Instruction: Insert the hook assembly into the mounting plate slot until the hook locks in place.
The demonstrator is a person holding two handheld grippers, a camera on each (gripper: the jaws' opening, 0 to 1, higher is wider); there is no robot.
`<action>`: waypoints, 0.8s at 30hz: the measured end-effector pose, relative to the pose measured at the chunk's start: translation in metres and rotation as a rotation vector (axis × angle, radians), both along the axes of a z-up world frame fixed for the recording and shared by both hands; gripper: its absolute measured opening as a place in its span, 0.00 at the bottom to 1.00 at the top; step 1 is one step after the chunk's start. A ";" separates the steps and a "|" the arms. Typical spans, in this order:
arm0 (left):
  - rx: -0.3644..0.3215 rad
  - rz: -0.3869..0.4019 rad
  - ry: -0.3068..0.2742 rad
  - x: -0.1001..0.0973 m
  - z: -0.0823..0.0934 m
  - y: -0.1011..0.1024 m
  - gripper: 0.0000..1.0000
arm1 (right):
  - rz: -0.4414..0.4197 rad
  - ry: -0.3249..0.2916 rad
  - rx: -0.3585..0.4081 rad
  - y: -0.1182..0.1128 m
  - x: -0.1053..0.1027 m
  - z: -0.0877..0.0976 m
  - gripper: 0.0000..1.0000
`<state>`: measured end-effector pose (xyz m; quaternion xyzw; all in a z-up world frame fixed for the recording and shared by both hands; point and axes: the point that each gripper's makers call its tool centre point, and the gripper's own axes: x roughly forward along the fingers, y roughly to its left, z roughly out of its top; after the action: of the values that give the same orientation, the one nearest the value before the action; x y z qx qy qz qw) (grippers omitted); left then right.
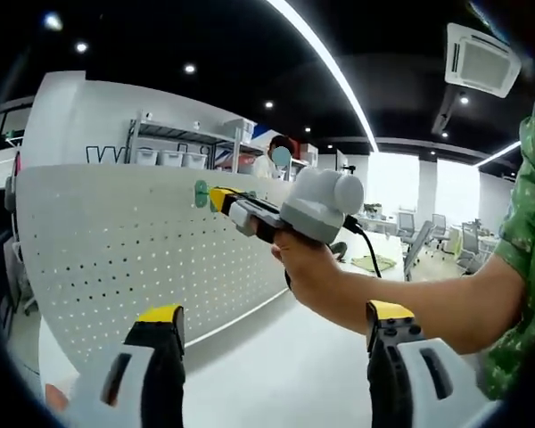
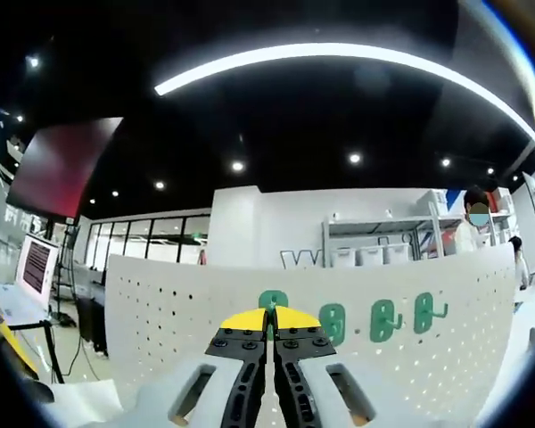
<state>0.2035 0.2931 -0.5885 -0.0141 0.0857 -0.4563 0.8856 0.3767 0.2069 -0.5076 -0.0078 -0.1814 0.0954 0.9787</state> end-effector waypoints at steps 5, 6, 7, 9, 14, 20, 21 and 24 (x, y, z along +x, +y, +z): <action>-0.012 -0.004 -0.003 0.000 0.001 -0.001 0.90 | -0.010 -0.004 -0.007 0.001 0.002 0.002 0.00; -0.012 -0.006 0.000 0.000 0.000 -0.001 0.91 | -0.013 -0.004 -0.007 0.000 0.003 0.001 0.00; -0.012 -0.009 -0.001 -0.001 0.000 -0.002 0.93 | -0.016 0.002 -0.003 -0.002 0.004 0.000 0.00; -0.015 -0.013 0.000 -0.002 0.000 -0.003 0.93 | -0.019 0.005 0.001 -0.003 0.006 0.000 0.00; -0.025 -0.016 0.003 -0.004 0.001 -0.003 1.00 | -0.021 0.005 -0.001 -0.003 0.007 0.000 0.00; -0.028 -0.006 0.004 -0.004 0.000 -0.001 1.00 | -0.019 0.007 -0.007 -0.001 0.008 0.002 0.00; -0.027 -0.003 0.003 -0.003 0.000 -0.001 1.00 | -0.019 0.008 -0.007 -0.002 0.008 0.001 0.00; -0.037 0.005 0.001 -0.002 0.001 0.001 1.00 | -0.020 0.011 -0.005 -0.001 0.008 0.000 0.00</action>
<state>0.2015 0.2946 -0.5870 -0.0308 0.0776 -0.4555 0.8863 0.3849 0.2056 -0.5077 -0.0115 -0.1756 0.0862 0.9806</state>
